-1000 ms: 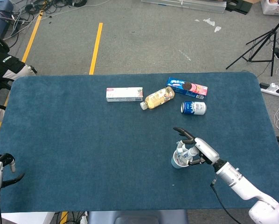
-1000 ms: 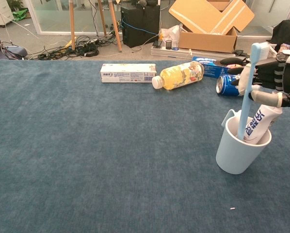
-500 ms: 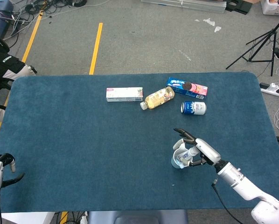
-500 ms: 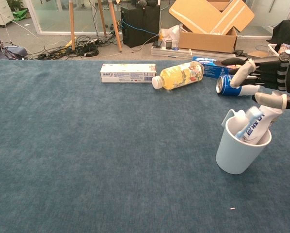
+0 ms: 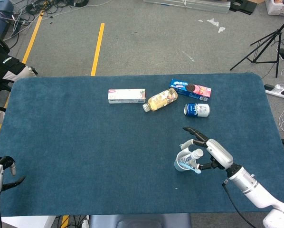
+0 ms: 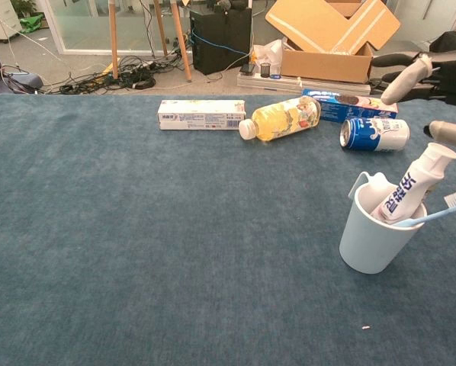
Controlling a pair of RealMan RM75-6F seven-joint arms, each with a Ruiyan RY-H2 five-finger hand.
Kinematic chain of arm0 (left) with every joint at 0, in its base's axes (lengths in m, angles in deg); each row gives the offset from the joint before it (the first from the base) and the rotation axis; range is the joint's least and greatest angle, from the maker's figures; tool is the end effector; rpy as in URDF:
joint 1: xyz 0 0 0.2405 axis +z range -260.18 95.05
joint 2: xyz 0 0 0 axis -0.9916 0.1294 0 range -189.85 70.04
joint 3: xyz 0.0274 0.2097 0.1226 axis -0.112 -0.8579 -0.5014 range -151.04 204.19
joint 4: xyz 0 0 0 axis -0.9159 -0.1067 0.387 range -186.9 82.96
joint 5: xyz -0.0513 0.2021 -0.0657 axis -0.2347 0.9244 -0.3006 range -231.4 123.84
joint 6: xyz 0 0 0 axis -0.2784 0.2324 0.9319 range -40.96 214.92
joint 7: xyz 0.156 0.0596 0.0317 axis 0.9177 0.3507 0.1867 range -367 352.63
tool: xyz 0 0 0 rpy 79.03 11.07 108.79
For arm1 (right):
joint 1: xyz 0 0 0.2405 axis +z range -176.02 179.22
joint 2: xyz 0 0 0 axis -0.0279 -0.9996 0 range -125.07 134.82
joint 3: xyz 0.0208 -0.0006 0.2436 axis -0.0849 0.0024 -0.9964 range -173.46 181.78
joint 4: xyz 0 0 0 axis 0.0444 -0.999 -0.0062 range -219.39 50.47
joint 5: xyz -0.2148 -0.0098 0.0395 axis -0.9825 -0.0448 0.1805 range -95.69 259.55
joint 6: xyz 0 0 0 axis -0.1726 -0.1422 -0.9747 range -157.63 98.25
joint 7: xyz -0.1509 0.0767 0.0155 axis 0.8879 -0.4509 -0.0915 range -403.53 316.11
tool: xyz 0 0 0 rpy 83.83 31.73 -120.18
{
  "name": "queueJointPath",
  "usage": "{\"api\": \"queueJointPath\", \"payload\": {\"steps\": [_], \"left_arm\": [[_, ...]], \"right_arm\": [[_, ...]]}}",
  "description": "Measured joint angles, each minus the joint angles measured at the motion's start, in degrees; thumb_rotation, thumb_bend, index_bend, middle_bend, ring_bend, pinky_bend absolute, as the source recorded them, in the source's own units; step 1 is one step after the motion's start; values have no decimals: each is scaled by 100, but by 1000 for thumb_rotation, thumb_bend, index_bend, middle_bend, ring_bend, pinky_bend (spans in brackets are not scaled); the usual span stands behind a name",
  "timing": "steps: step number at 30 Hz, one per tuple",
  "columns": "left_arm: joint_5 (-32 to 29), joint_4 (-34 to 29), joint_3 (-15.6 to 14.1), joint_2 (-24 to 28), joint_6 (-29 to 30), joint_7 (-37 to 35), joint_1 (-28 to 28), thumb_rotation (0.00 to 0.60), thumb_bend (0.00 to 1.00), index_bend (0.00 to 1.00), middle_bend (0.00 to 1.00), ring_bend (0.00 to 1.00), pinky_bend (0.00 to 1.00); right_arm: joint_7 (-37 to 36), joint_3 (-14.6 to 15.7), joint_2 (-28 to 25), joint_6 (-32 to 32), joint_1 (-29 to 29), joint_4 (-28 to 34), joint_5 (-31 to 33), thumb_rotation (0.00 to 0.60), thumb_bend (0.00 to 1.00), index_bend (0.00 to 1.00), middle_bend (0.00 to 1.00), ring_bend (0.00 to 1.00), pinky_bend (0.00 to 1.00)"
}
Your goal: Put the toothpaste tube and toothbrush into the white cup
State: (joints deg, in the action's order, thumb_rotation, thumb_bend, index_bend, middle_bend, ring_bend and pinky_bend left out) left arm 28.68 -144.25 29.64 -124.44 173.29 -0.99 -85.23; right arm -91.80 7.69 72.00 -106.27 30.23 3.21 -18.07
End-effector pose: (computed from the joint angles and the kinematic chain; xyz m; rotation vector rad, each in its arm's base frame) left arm -0.3188 0.1952 0.1518 -1.3312 -0.8577 -0.7844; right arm -0.2044 -0.2786 0.0810 1.7423 -1.5091 1.5407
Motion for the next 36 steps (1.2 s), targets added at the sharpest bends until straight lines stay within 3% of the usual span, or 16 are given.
{"api": "queueJointPath", "payload": {"steps": [9,17,23,25,27,32,36], "left_arm": [[188,47,-16,19,110,-141,6,600,0,617,451,383,351],[444,164,-56,43,250,-375,12,600,0,407,449,380,351],[665,346,-51,-4,445,-658,11,600,0,120,529,394,351],[773,432,-47,-31,554,-774,13,600,0,77,563,402,351],[826,484,-47,-47,621,-850,23,600,0,135,577,407,351],[652,405,-39,-23,515,-653,37,600,0,587,572,394,351],[442,301,3,3,375,-525,24,600,0,694,567,389,351]], "right_arm": [[2798,-162,-372,-461,-512,458,278,600,234,310,52,0,110],[5038,-236,-566,-987,-1238,518,664,600,234,293,35,0,110],[5621,-257,-513,-1244,-1751,455,1028,600,234,293,34,0,110],[5604,-269,-451,-1262,-1819,415,1083,600,234,293,35,0,110],[5509,-276,-405,-1252,-1859,351,1120,600,234,293,35,0,110],[5291,-310,-346,-1114,-1914,192,1203,600,234,293,34,0,110],[5139,-341,-371,-1078,-1929,158,1189,600,234,293,34,0,110]]}}
